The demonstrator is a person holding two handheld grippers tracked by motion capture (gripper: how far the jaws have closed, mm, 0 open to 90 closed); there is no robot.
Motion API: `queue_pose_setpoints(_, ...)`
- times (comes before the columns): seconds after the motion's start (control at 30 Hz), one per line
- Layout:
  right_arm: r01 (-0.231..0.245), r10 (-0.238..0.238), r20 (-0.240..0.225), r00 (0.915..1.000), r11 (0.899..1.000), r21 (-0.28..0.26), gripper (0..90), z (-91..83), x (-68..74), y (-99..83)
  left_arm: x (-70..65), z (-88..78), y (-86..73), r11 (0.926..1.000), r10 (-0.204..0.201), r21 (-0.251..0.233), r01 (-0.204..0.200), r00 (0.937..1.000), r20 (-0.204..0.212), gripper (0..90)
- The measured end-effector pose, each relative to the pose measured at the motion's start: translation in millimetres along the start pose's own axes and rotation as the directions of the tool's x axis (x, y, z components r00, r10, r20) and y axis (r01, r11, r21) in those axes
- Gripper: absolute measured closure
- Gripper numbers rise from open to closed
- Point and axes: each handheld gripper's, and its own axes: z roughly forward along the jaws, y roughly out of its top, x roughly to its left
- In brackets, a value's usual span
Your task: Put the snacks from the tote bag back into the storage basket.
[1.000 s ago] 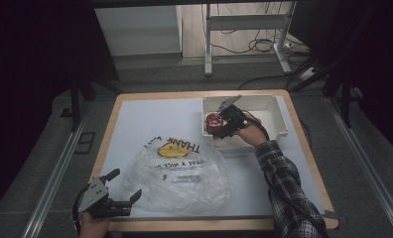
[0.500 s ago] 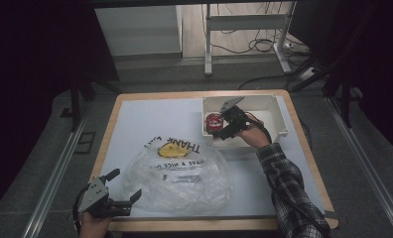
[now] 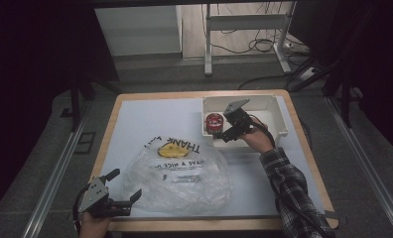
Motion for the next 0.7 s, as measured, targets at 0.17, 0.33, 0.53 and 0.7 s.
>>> queue_pose_setpoints(0.17, 0.008, -0.008, 0.009, 0.9999, 1.0, -0.008, 7.3, -3.2, 3.1, -4.1, -0.1, 0.0, 0.0, 1.0, 0.0, 0.0, 0.0, 1.0, -0.001, 0.0)
queue_pose_setpoints(0.33, 0.011, -0.011, 0.015, 0.9998, 1.0, -0.016, 7.2, -6.4, 8.0, -7.7, -0.2, 0.0, 0.1, 1.0, 0.001, 0.0, -0.001, 1.0, -0.001, 0.0)
queue_pose_setpoints(0.53, 0.013, -0.012, 0.019, 0.9998, 1.0, -0.018, 7.2, -8.8, 11.5, -9.9, -0.3, -0.2, 0.2, 1.0, 0.001, -0.001, -0.001, 1.0, -0.001, 0.0)
queue_pose_setpoints(0.7, 0.008, -0.008, 0.02, 0.9998, 1.0, -0.018, 7.2, -10.1, 13.7, -11.3, -0.5, -0.2, 0.2, 1.0, 0.002, -0.001, -0.002, 1.0, 0.001, 0.0)
